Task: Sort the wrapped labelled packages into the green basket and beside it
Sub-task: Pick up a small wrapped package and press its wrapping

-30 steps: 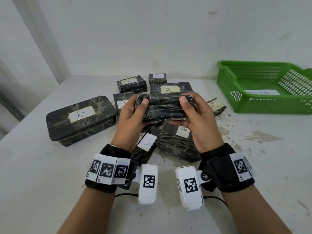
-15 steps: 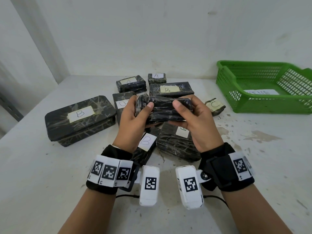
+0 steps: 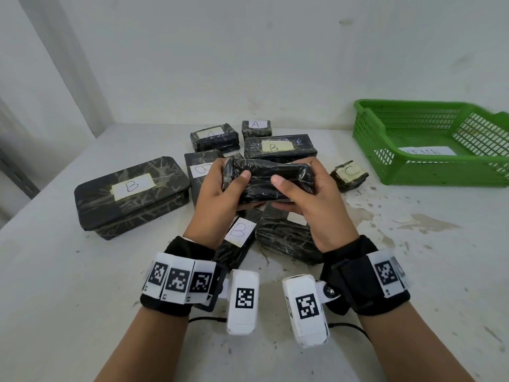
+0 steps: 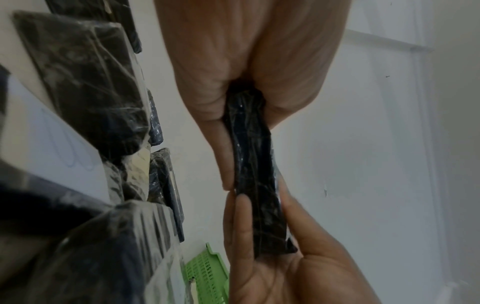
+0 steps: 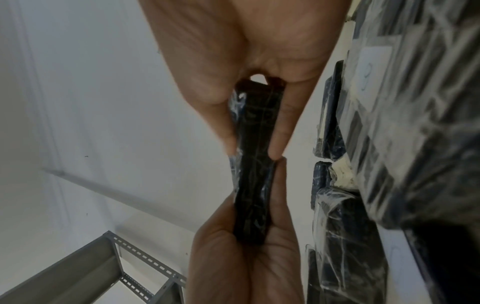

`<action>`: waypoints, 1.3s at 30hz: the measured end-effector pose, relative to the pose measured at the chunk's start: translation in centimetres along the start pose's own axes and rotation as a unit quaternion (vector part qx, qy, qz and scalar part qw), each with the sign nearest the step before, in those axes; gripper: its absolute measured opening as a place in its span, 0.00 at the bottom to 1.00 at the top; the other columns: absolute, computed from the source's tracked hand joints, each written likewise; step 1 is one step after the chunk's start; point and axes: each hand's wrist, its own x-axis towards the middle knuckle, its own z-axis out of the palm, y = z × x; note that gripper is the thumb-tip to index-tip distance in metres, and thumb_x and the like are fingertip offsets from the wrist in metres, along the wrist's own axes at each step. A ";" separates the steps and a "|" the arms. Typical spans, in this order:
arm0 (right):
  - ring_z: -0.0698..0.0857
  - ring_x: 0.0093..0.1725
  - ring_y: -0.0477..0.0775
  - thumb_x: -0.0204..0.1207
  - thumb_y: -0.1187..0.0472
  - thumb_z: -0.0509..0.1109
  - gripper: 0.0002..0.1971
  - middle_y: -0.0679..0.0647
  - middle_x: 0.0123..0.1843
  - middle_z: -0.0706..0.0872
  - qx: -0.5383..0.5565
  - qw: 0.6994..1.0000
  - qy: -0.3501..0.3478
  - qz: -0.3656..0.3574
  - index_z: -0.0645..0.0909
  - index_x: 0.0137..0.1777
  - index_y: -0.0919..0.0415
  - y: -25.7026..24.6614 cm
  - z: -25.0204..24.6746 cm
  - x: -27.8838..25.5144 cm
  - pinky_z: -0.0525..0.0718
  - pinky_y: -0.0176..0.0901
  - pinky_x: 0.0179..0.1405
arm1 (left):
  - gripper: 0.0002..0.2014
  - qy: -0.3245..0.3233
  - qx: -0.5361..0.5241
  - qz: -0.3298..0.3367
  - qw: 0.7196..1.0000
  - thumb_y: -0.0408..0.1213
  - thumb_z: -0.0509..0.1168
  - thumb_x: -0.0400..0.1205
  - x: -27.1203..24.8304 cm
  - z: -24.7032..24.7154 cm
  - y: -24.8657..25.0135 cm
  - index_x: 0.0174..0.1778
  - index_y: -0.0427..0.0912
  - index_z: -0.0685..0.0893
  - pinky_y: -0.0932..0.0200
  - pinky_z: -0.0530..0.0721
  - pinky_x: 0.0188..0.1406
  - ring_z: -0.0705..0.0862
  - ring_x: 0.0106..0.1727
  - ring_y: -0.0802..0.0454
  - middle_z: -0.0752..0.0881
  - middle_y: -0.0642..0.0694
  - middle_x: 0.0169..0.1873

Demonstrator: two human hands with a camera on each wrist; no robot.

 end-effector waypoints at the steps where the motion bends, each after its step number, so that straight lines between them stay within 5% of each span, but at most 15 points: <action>1: 0.91 0.52 0.53 0.77 0.68 0.74 0.10 0.58 0.52 0.88 -0.005 1.000 0.009 -0.010 0.76 0.52 0.66 0.0 0.0 0.0 0.90 0.46 0.43 | 0.19 -0.001 -0.006 -0.003 1.000 0.38 0.66 0.83 0.0 0.0 0.1 0.71 0.44 0.74 0.33 0.83 0.65 0.86 0.65 0.41 0.84 0.39 0.66; 5: 0.91 0.51 0.58 0.75 0.71 0.75 0.14 0.73 0.55 0.85 0.005 0.998 0.040 -0.038 0.72 0.50 0.77 0.0 -0.1 0.1 0.91 0.48 0.42 | 0.13 -0.024 -0.021 0.006 0.999 0.35 0.61 0.88 -0.3 0.1 0.4 0.68 0.37 0.75 0.36 0.87 0.59 0.89 0.59 0.42 0.89 0.41 0.58; 9: 0.91 0.54 0.59 0.75 0.63 0.76 0.16 0.67 0.58 0.87 0.022 0.999 0.014 -0.028 0.76 0.54 0.72 -0.2 0.1 -0.1 0.91 0.47 0.39 | 0.24 -0.003 0.003 0.017 1.000 0.43 0.64 0.85 -0.4 0.3 0.4 0.76 0.37 0.70 0.32 0.83 0.63 0.85 0.66 0.39 0.83 0.37 0.68; 11: 0.90 0.56 0.58 0.76 0.56 0.73 0.19 0.67 0.59 0.86 0.028 0.999 0.010 -0.023 0.76 0.56 0.71 -0.4 0.2 -0.1 0.91 0.48 0.39 | 0.19 -0.005 -0.005 0.020 1.000 0.39 0.62 0.88 -0.2 0.2 0.3 0.74 0.38 0.72 0.34 0.86 0.59 0.87 0.63 0.41 0.85 0.38 0.65; 16: 0.89 0.51 0.65 0.82 0.58 0.68 0.13 0.80 0.53 0.79 0.007 0.996 0.037 -0.081 0.72 0.43 0.68 -0.3 -0.2 0.2 0.90 0.51 0.39 | 0.11 -0.060 -0.074 0.005 0.995 0.36 0.54 0.90 -0.4 0.2 0.7 0.64 0.35 0.75 0.46 0.91 0.44 0.89 0.58 0.41 0.88 0.39 0.56; 23: 0.90 0.50 0.50 0.77 0.47 0.65 0.21 0.56 0.49 0.87 0.033 0.999 0.014 -0.037 0.77 0.51 0.70 -0.6 0.0 0.2 0.89 0.44 0.37 | 0.09 -0.049 -0.090 0.017 0.995 0.33 0.51 0.91 -0.2 0.2 0.4 0.62 0.36 0.74 0.44 0.91 0.44 0.88 0.60 0.40 0.87 0.41 0.56; 28: 0.91 0.46 0.50 0.83 0.55 0.64 0.10 0.49 0.41 0.90 0.039 0.995 0.038 -0.081 0.81 0.45 0.60 -0.7 -0.3 0.1 0.89 0.44 0.33 | 0.11 -0.081 -0.115 0.011 0.990 0.34 0.54 0.90 -0.5 0.4 0.6 0.64 0.33 0.72 0.48 0.91 0.41 0.88 0.60 0.38 0.86 0.34 0.61; 34: 0.90 0.55 0.54 0.75 0.47 0.69 0.18 0.56 0.54 0.88 0.043 0.998 0.009 -0.039 0.82 0.53 0.62 -0.7 -0.4 0.4 0.90 0.47 0.41 | 0.11 -0.068 -0.109 0.026 0.991 0.26 0.54 0.88 -0.3 0.3 0.3 0.67 0.33 0.70 0.49 0.92 0.44 0.90 0.54 0.48 0.86 0.41 0.58; 39: 0.91 0.55 0.54 0.81 0.62 0.69 0.06 0.56 0.52 0.89 0.048 0.997 0.022 -0.054 0.81 0.54 0.63 -0.8 -0.6 0.3 0.91 0.46 0.42 | 0.22 -0.090 -0.145 0.010 0.985 0.28 0.69 0.79 -0.4 0.0 0.8 0.68 0.33 0.71 0.51 0.91 0.45 0.90 0.57 0.42 0.88 0.40 0.57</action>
